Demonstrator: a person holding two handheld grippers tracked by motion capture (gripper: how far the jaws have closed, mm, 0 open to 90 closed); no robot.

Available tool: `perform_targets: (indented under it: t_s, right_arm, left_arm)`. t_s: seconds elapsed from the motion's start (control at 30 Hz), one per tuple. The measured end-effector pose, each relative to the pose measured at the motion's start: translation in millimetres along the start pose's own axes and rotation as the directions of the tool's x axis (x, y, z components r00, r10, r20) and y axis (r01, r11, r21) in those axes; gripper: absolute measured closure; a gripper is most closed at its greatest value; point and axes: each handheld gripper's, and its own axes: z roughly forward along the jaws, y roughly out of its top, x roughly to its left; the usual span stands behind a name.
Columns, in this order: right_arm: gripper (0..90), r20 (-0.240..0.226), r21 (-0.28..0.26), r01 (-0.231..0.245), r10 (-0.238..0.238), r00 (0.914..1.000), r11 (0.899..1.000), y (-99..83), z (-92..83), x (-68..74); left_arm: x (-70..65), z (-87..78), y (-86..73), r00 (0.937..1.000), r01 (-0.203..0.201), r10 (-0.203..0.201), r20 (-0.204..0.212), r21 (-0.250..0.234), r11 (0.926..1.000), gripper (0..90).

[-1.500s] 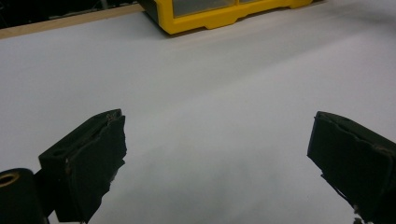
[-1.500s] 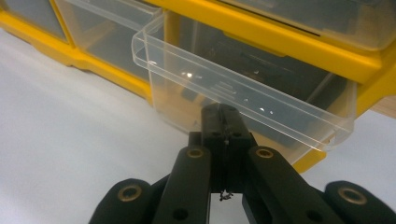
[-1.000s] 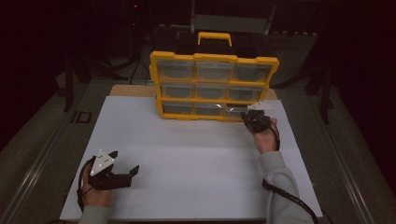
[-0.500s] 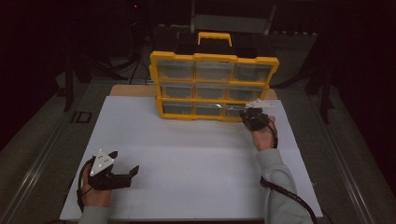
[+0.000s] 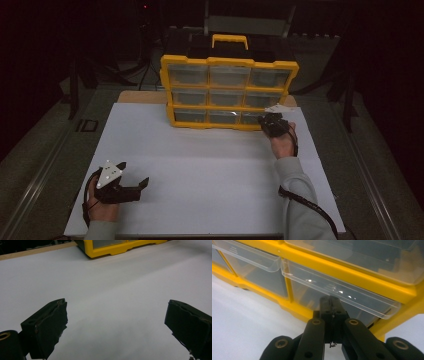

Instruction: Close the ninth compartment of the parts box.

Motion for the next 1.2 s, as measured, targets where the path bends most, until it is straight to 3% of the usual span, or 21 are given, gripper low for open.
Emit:
perform_targets:
  t_s: [0.27, 0.53, 0.83, 0.87, 1.2]
  right_arm:
    - [90.0, -0.002, 0.000, 0.008, -0.008, 1.0000, 1.000, 0.4, -1.1, -1.4]
    - [90.0, -0.012, -0.011, 0.044, -0.044, 0.9990, 0.999, 0.6, -12.7, 2.6]
    - [81.9, -0.037, -0.023, 0.060, -0.060, 0.9975, 0.998, -4.0, -29.6, 7.2]
    - [78.7, -0.052, -0.031, 0.069, -0.071, 0.9961, 0.997, -8.6, -38.5, 10.1]
    - [55.4, -0.100, -0.059, 0.026, -0.031, 0.9945, 0.998, -26.6, -63.6, 14.7]
  left_arm:
    - [0.2, -0.1, -0.1, 1.0000, 0.002, -0.002, 0.000, 0.000, 1.0000, 4.9]
    - [0.0, -0.3, -0.1, 1.0000, 0.002, -0.002, -0.001, -0.001, 1.0000, 4.9]
    - [0.2, -0.6, -0.3, 1.0000, 0.004, -0.004, -0.003, -0.003, 1.0000, 4.9]
    - [0.1, -0.9, -0.3, 1.0000, 0.005, -0.005, -0.003, -0.004, 1.0000, 4.9]
    - [-0.2, -1.2, -0.3, 1.0000, 0.005, -0.005, -0.006, -0.005, 1.0000, 4.9]
